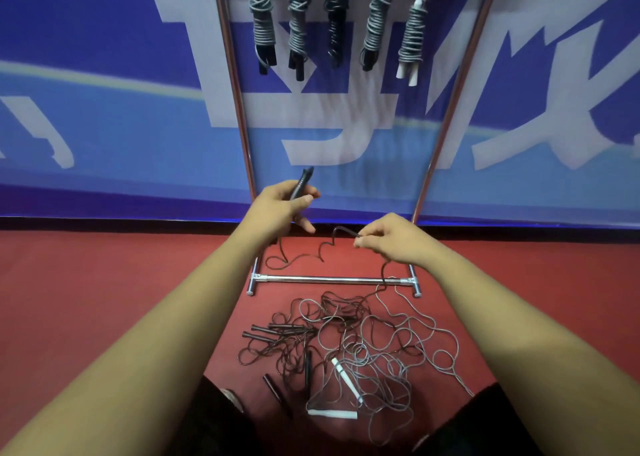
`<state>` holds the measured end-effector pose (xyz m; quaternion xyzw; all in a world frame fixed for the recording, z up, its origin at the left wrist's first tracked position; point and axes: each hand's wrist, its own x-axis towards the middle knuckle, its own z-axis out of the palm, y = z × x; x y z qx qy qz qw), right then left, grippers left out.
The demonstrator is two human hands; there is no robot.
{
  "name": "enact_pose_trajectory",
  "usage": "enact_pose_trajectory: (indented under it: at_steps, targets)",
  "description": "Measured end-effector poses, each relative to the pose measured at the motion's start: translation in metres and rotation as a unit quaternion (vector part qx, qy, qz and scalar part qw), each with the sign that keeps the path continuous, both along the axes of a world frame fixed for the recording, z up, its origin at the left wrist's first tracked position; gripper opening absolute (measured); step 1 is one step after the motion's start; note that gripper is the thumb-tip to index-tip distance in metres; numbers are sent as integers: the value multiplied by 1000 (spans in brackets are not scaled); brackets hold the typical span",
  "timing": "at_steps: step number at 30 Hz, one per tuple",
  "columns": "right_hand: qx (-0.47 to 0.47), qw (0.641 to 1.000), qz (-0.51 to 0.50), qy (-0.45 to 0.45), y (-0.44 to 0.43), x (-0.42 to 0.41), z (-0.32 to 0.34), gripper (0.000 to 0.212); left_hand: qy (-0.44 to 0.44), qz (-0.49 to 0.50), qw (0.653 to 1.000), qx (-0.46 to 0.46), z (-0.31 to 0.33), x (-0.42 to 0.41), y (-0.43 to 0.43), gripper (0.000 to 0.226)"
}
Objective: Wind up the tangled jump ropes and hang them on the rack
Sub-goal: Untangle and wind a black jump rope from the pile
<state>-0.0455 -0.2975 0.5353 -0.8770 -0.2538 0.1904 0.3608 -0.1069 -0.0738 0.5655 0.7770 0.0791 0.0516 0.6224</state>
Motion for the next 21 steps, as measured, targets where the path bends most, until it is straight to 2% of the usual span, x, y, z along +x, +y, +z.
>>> enact_pose_trajectory:
  at_steps: [2, 4, 7, 9, 12, 14, 19, 21]
  targets:
    - [13, 1000, 14, -20, 12, -1, 13, 20, 23, -59, 998, 15, -6, -2, -9, 19]
    - [41, 998, 12, -34, 19, -1, 26, 19, 41, -104, 991, 73, -9, -3, -10, 15]
    - [83, 996, 12, -35, 17, -1, 39, 16, 51, -118, 978, 166, -5, -6, -10, 22]
    - [88, 995, 22, -32, 13, -2, 39, 16, 41, -116, 977, 176, 0, -7, -15, 24]
    - [106, 994, 30, -6, 2, -1, 21, 18, 15, -46, 997, 54, 4, 0, -19, 21]
    - [84, 996, 15, 4, -9, 0, 1, 19, 5, 10, 1000, -20, 5, 3, -17, 21]
    - [38, 997, -13, 72, -37, 1, -46, 21, -10, 66, 995, -79, 6, -1, -10, 20]
    - [1, 998, -11, 69, -43, 3, -60, 22, -15, 96, 989, -109, 4, 1, -4, 21]
